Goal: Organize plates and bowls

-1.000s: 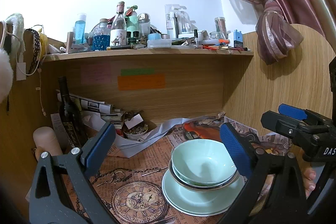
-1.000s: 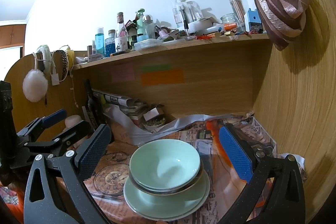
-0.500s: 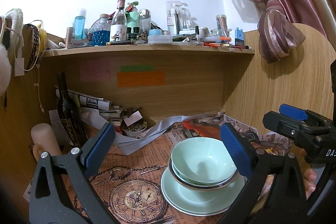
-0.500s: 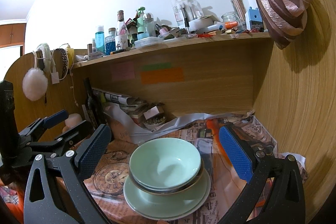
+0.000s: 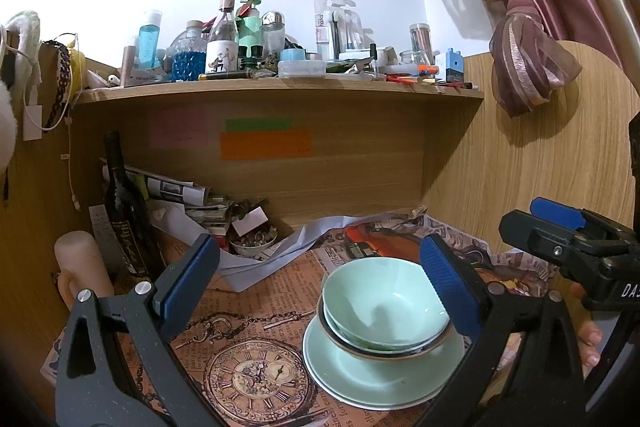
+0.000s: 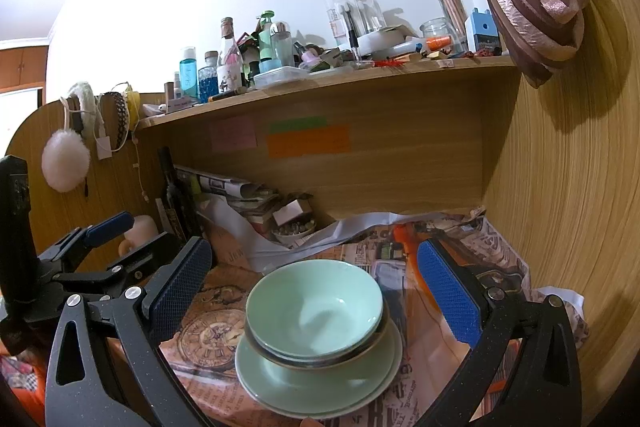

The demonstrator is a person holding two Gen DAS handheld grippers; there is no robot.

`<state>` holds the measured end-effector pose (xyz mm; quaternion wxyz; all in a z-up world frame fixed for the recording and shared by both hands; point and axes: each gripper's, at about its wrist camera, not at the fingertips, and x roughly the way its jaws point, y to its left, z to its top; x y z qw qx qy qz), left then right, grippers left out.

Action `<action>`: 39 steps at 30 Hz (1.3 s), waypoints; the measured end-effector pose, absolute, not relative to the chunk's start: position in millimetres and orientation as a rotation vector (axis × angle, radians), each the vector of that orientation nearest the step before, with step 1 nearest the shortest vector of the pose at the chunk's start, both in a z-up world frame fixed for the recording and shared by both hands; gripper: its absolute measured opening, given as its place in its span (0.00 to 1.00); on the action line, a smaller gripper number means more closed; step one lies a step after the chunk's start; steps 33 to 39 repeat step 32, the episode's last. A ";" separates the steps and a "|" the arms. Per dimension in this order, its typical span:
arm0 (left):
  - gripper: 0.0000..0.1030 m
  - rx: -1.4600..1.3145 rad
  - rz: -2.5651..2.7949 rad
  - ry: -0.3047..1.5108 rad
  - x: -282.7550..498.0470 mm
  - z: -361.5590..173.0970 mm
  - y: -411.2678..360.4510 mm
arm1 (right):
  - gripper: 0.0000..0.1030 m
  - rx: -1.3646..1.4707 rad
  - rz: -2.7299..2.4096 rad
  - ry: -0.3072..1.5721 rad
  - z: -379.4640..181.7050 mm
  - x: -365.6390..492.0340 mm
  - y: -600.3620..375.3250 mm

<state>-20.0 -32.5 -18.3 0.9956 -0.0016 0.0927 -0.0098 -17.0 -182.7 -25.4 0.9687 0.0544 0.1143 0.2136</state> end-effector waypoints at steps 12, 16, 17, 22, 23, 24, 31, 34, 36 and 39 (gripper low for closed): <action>1.00 -0.021 -0.026 0.187 -19.4 -18.0 -33.1 | 1.00 0.117 0.432 0.233 -28.8 -16.2 -184.2; 1.00 -0.033 -0.024 0.184 -19.0 -17.2 -34.0 | 1.00 0.111 0.431 0.230 -28.5 -16.9 -182.6; 1.00 -0.035 -0.023 0.185 -18.8 -16.9 -34.2 | 1.00 0.111 0.431 0.230 -28.5 -17.1 -182.3; 1.00 -0.033 -0.040 0.197 -17.8 -16.4 -35.6 | 1.00 0.108 0.431 0.231 -28.1 -16.8 -180.9; 1.00 -0.031 -0.039 0.196 -17.8 -16.7 -35.9 | 1.00 0.107 0.431 0.231 -28.1 -16.8 -180.7; 1.00 -0.030 -0.038 0.196 -17.5 -16.8 -36.5 | 1.00 0.108 0.431 0.232 -28.1 -16.7 -180.9; 1.00 -0.027 -0.050 0.204 -15.9 -19.4 -40.3 | 1.00 0.120 0.426 0.248 -31.0 -12.6 -179.8; 1.00 -0.028 -0.048 0.204 -15.7 -19.7 -40.3 | 1.00 0.121 0.424 0.250 -31.4 -12.2 -179.8; 1.00 -0.028 -0.048 0.204 -15.7 -19.7 -40.3 | 1.00 0.121 0.424 0.250 -31.4 -12.2 -179.8; 1.00 -0.028 -0.048 0.204 -15.7 -19.7 -40.3 | 1.00 0.121 0.424 0.250 -31.4 -12.2 -179.8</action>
